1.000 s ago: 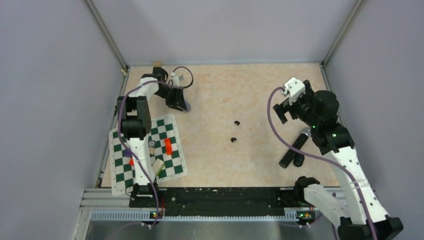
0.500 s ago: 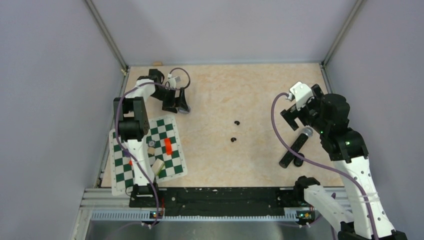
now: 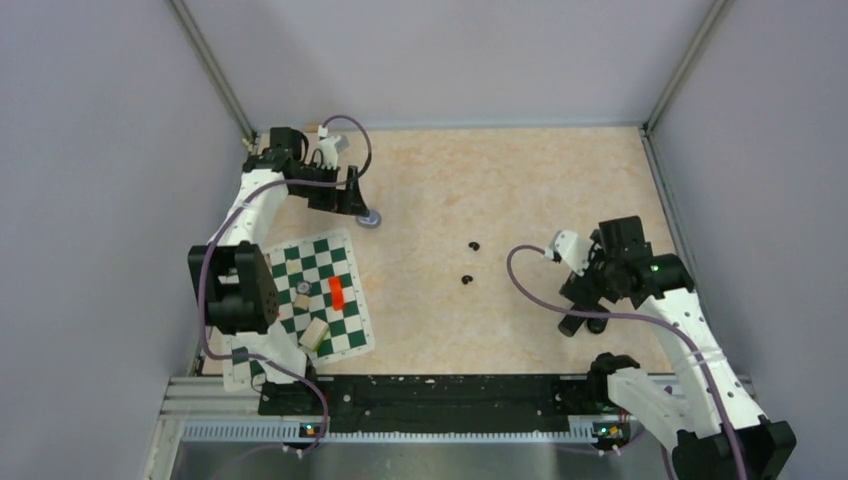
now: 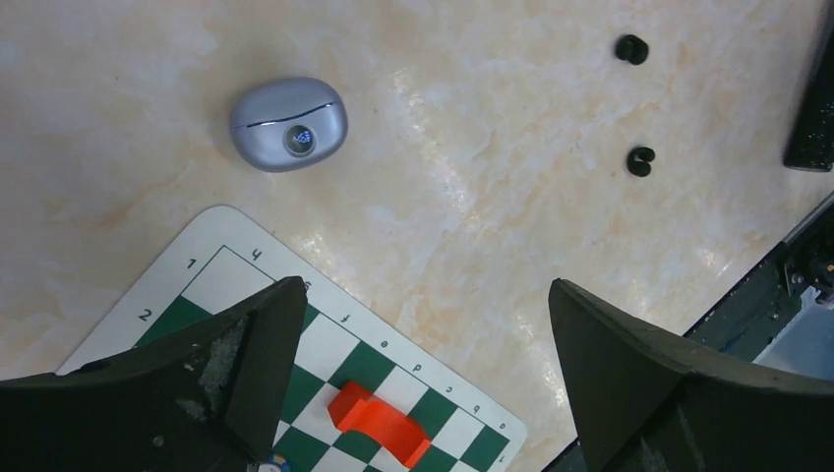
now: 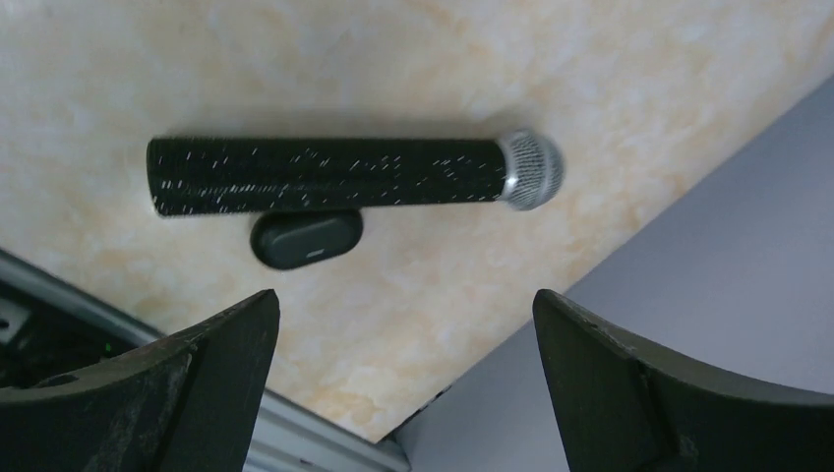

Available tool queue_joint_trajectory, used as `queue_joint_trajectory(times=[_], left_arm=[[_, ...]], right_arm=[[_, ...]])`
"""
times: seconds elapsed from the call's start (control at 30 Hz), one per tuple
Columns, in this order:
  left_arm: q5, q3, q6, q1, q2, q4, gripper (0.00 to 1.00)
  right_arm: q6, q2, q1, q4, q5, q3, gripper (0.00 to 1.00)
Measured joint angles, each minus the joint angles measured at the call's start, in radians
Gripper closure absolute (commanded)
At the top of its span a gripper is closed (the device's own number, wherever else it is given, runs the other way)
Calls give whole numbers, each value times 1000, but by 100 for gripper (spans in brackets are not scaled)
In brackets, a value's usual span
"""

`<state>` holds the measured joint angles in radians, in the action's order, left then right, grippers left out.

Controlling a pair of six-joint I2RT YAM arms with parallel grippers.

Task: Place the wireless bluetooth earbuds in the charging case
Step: Pick up the charging case from the corner of the board.

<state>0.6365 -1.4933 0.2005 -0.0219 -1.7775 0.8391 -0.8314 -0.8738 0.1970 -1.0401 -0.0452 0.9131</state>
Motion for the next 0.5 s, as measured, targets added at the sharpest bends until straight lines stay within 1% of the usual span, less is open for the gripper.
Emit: queue_joint_trajectory(times=[0.1,0.17,0.33,0.5], left_arm=[[29,34,26,0,95,0,1],[55,56,42,0,131,3,1],[107,134,49,0,158,-10,1],[140,164,45,0,167,-19,1]], right_arm=[[-78,7,-17,-34,-6,-92,1],[-130,24,-17,-45,-5,-150,1],[-199,53,-18,-36,-7,-274,1],[-206,8,-26,-2,-8,-342,1]])
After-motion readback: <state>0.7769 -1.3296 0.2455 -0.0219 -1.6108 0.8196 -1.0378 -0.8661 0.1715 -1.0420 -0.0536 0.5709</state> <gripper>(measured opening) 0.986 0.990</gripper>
